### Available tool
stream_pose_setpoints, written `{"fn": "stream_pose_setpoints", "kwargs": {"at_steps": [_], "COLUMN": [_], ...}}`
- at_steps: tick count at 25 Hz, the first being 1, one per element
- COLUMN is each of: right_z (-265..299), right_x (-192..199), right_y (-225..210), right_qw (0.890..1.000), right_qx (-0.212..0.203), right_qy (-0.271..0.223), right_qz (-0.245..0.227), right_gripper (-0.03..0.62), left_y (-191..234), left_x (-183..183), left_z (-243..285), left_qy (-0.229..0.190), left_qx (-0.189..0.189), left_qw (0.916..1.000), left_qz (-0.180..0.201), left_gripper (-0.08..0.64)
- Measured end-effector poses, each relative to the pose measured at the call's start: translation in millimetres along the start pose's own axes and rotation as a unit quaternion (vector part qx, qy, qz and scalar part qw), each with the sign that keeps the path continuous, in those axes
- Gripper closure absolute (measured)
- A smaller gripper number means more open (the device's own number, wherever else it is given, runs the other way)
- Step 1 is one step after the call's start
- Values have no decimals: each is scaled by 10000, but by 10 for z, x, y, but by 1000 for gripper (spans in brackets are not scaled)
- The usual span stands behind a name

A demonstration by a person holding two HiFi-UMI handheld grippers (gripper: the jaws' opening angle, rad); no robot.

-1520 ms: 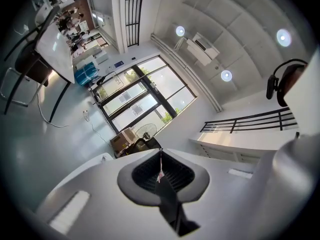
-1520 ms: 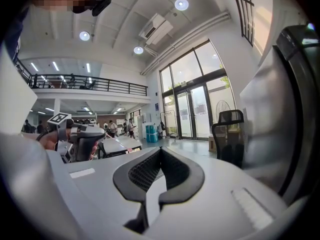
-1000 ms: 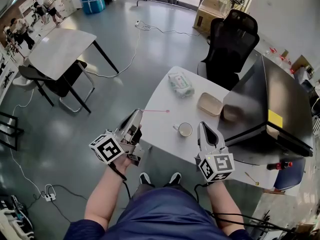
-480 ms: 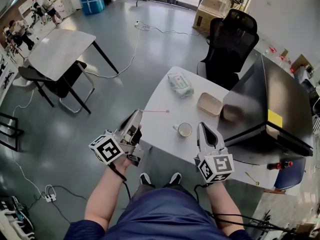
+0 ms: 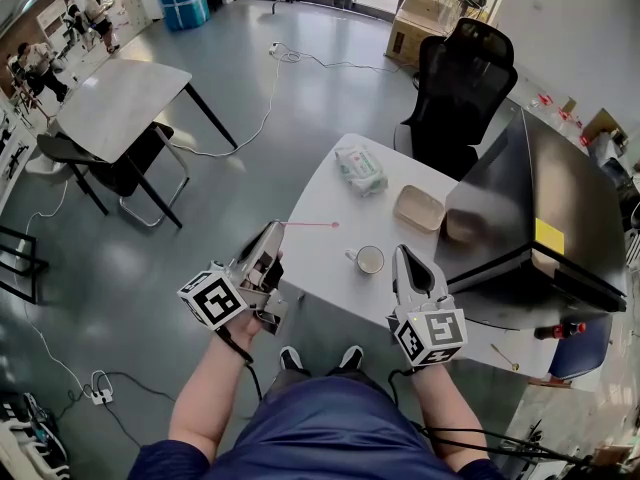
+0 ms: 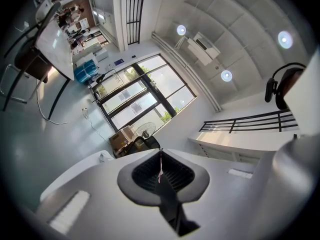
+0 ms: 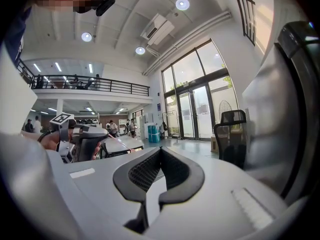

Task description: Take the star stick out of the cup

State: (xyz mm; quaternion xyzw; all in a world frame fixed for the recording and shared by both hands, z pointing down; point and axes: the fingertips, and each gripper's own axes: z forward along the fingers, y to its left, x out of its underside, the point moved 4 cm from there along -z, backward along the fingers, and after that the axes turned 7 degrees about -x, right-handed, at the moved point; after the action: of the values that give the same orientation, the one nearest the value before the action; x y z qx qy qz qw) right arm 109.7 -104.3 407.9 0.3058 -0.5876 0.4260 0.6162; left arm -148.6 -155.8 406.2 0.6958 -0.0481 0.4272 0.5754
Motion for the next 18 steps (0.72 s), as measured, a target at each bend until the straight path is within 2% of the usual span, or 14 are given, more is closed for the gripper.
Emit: {"fn": "stream_pose_setpoints", "kwargs": {"at_steps": [18], "right_z": [-32], "right_x": [10], "right_y": [-9], "right_qw": [10000], "right_qx": [-43], "right_qy": [8], "right_qz": [-14], "right_gripper": [586], "left_y": [-26], "left_x": [48], "left_z": [25], "left_qy": [50], "left_qx": [-3], "left_qw": [10000], "left_qz": [-11], "left_gripper": [551]}}
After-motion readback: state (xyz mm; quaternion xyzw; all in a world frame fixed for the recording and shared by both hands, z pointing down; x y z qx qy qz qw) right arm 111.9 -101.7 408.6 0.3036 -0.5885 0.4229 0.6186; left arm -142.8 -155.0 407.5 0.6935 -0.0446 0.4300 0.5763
